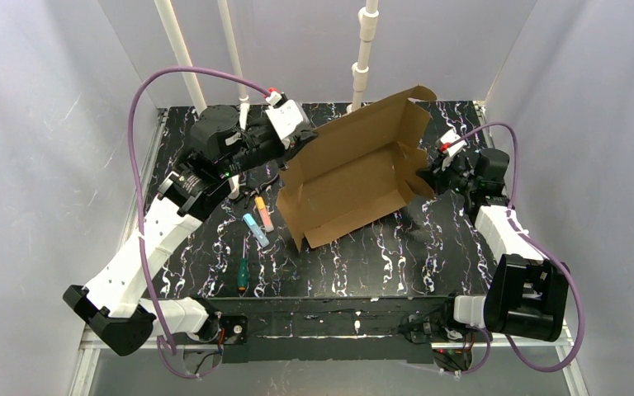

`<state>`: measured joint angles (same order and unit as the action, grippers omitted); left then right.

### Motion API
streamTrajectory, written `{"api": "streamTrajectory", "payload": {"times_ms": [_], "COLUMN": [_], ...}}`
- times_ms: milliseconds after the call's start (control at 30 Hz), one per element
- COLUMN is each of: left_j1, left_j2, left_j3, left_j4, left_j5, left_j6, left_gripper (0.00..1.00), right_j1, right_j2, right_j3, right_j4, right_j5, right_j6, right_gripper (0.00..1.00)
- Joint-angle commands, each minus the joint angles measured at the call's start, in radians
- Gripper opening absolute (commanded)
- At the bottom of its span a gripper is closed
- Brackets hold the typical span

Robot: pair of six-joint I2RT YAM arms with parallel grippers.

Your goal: Fold the paper box

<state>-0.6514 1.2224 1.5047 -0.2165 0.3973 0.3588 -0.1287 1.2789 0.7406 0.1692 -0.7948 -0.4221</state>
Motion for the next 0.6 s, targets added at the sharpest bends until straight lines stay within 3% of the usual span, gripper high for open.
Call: {"api": "streamTrajectory", "payload": {"times_ms": [0,567], "left_j1": [-0.023,-0.099], "left_j2": [-0.02,-0.006], "left_j3": [-0.013,-0.027], "left_j4": [0.037,0.043], "left_j5": [-0.055,-0.051], "left_j6": [-0.041,-0.121], "left_gripper": [0.0,0.0], "right_j1": [0.036,0.088], "right_j2": [-0.03,-0.035], "right_j3": [-0.009,-0.081], "right_j4": [0.133,0.21], "right_j5": [0.054,0.185], "right_j6": [0.037,0.001], "right_gripper": [0.01,0.01]}}
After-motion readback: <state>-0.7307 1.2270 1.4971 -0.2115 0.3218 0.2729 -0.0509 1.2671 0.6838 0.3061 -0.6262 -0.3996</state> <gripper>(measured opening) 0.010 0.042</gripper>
